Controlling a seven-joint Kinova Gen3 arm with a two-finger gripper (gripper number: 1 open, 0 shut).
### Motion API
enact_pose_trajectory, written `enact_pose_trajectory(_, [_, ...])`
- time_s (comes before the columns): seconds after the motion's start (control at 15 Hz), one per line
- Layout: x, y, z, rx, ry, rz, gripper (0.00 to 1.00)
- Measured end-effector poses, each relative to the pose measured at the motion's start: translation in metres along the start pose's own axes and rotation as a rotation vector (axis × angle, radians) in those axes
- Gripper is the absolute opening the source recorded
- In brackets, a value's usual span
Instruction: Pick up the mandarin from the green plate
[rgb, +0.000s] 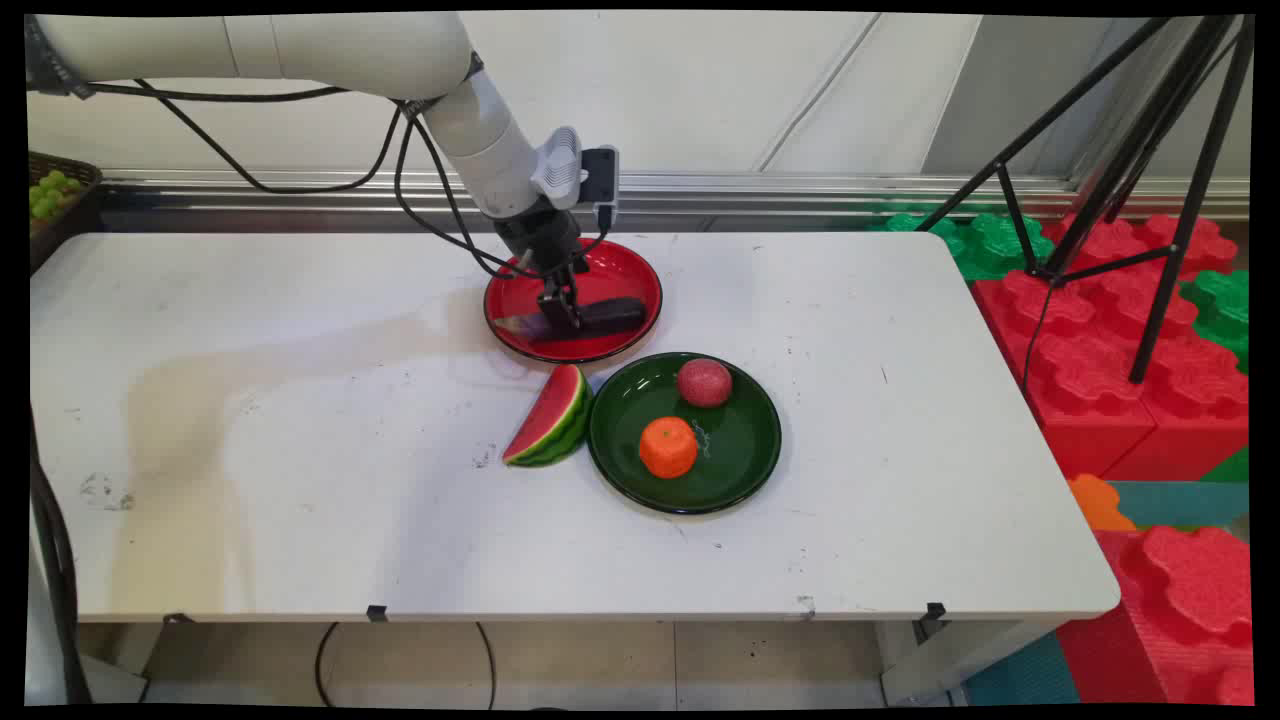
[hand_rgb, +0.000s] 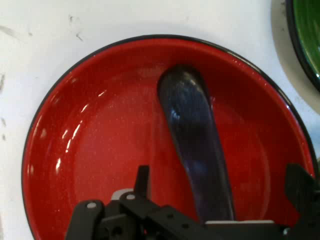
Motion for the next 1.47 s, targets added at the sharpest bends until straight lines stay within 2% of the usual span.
enact_pose_trajectory(0.4, [-0.002, -0.002, -0.015, 0.028, 0.001, 0.030, 1.00])
enact_pose_trajectory(0.93, [-0.008, 0.008, -0.072, 0.104, 0.045, -0.055, 1.00])
enact_pose_trajectory(1.47, [-0.009, 0.035, -0.121, 0.139, 0.115, -0.156, 1.00])
